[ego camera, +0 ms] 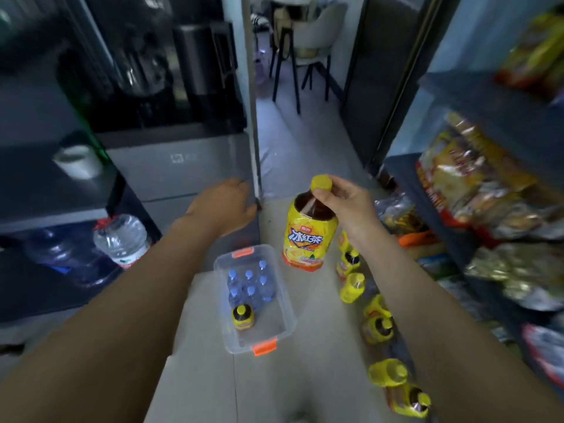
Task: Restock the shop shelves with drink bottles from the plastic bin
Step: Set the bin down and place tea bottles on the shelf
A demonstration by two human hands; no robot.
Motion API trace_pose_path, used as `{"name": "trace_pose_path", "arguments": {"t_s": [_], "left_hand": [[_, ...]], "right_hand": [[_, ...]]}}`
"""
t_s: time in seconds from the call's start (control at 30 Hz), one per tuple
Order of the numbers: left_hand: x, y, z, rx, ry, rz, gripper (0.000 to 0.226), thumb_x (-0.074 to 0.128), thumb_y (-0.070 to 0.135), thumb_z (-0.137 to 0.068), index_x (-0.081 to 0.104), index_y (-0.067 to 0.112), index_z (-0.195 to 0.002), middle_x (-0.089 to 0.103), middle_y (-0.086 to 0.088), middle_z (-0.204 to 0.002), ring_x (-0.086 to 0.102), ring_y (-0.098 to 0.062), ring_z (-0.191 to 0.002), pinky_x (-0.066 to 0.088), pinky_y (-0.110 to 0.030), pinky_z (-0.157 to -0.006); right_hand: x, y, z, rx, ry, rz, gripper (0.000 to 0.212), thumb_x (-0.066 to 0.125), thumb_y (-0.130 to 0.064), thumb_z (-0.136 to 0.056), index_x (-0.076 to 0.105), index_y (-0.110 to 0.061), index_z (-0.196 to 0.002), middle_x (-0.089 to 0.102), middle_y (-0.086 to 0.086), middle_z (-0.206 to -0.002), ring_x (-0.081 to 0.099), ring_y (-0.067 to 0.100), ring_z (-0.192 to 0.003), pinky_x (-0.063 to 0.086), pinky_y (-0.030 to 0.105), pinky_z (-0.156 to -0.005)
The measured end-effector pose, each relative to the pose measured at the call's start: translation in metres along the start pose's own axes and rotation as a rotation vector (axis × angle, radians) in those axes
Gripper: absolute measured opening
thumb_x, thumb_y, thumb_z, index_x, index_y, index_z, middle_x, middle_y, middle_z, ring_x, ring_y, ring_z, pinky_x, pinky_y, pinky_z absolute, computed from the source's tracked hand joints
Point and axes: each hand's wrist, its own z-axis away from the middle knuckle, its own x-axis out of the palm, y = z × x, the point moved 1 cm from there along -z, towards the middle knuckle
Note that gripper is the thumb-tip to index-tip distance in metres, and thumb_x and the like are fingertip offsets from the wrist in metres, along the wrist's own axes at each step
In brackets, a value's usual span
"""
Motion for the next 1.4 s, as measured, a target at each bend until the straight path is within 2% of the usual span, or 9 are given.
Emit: {"name": "trace_pose_path", "arguments": {"t_s": [0.13, 0.4, 0.5, 0.63, 0.77, 0.93, 1.1, 1.2, 1.4], "left_hand": [[-0.106, 0.037, -0.012, 0.079, 0.047, 0.010, 0.046, 0.051, 0.033, -0.089, 0.052, 0.002, -0.124, 0.050, -0.018, -0.125, 0.045, -0.034, -0.119, 0.041, -0.043, -0.097], [-0.259, 0.107, -0.014, 0.379, 0.194, 0.054, 0.041, 0.047, 0.033, -0.094, 0.055, 0.003, -0.122, 0.052, -0.015, -0.123, 0.045, -0.031, -0.117, 0.040, -0.037, -0.094], [-0.295, 0.129, -0.012, 0.486, 0.281, 0.084, 0.037, 0.049, 0.032, -0.093, 0.060, 0.003, -0.114, 0.056, -0.014, -0.115, 0.049, -0.031, -0.112, 0.041, -0.035, -0.091], [-0.322, 0.155, -0.015, 0.578, 0.328, 0.093, 0.036, 0.049, 0.035, -0.092, 0.062, 0.007, -0.111, 0.058, -0.013, -0.113, 0.051, -0.030, -0.110, 0.042, -0.035, -0.091], [-0.337, 0.182, -0.017, 0.625, 0.325, 0.114, 0.036, 0.047, 0.038, -0.092, 0.060, 0.012, -0.113, 0.056, -0.007, -0.114, 0.049, -0.025, -0.111, 0.042, -0.035, -0.090], [-0.343, 0.229, -0.030, 0.695, 0.299, 0.160, 0.035, 0.047, 0.039, -0.092, 0.061, 0.013, -0.112, 0.056, -0.003, -0.116, 0.049, -0.021, -0.112, 0.041, -0.032, -0.089], [-0.352, 0.291, -0.057, 0.764, 0.301, 0.220, 0.035, 0.046, 0.039, -0.093, 0.059, 0.015, -0.115, 0.055, -0.003, -0.118, 0.051, -0.020, -0.109, 0.041, -0.031, -0.088], [-0.357, 0.324, -0.077, 0.785, 0.282, 0.229, 0.036, 0.045, 0.039, -0.094, 0.057, 0.015, -0.118, 0.052, -0.004, -0.123, 0.049, -0.020, -0.113, 0.039, -0.030, -0.088], [-0.366, 0.372, -0.118, 0.788, 0.295, 0.289, 0.032, 0.047, 0.039, -0.093, 0.059, 0.017, -0.112, 0.054, -0.003, -0.125, 0.050, -0.020, -0.114, 0.040, -0.031, -0.091]], "right_hand": [[-0.026, -0.122, 0.021, -0.086, 0.109, 0.015, 0.024, 0.064, -0.002, -0.085, 0.064, -0.008, -0.108, 0.067, -0.006, -0.086, 0.063, 0.006, -0.075, 0.052, 0.021, -0.078], [-0.061, -0.285, 0.086, -0.329, 0.387, 0.073, 0.007, 0.063, -0.013, -0.088, 0.067, -0.018, -0.091, 0.069, 0.001, -0.086, 0.065, 0.014, -0.077, 0.055, 0.027, -0.074], [-0.069, -0.323, 0.111, -0.417, 0.485, 0.092, 0.010, 0.061, -0.016, -0.091, 0.065, -0.021, -0.083, 0.068, 0.001, -0.081, 0.065, 0.008, -0.068, 0.055, 0.021, -0.064], [-0.083, -0.357, 0.144, -0.475, 0.614, 0.132, 0.013, 0.060, -0.020, -0.092, 0.067, -0.020, -0.081, 0.069, -0.004, -0.072, 0.067, 0.008, -0.067, 0.054, 0.024, -0.064], [-0.100, -0.376, 0.170, -0.467, 0.708, 0.160, 0.014, 0.060, -0.025, -0.092, 0.066, -0.023, -0.079, 0.069, 0.003, -0.082, 0.066, 0.020, -0.083, 0.055, 0.035, -0.077], [-0.133, -0.390, 0.185, -0.442, 0.805, 0.205, 0.015, 0.060, -0.029, -0.091, 0.066, -0.022, -0.081, 0.070, 0.005, -0.086, 0.066, 0.021, -0.086, 0.054, 0.036, -0.081], [-0.179, -0.405, 0.179, -0.476, 0.825, 0.253, 0.014, 0.060, -0.027, -0.092, 0.066, -0.020, -0.081, 0.068, 0.002, -0.082, 0.066, 0.013, -0.074, 0.055, 0.024, -0.069], [-0.207, -0.419, 0.172, -0.511, 0.829, 0.254, 0.012, 0.060, -0.027, -0.092, 0.065, -0.024, -0.082, 0.069, 0.004, -0.086, 0.068, 0.017, -0.080, 0.056, 0.029, -0.075], [-0.254, -0.448, 0.155, -0.589, 0.849, 0.309, 0.009, 0.058, -0.030, -0.092, 0.064, -0.026, -0.086, 0.069, -0.001, -0.086, 0.066, 0.011, -0.079, 0.054, 0.021, -0.069]]}}
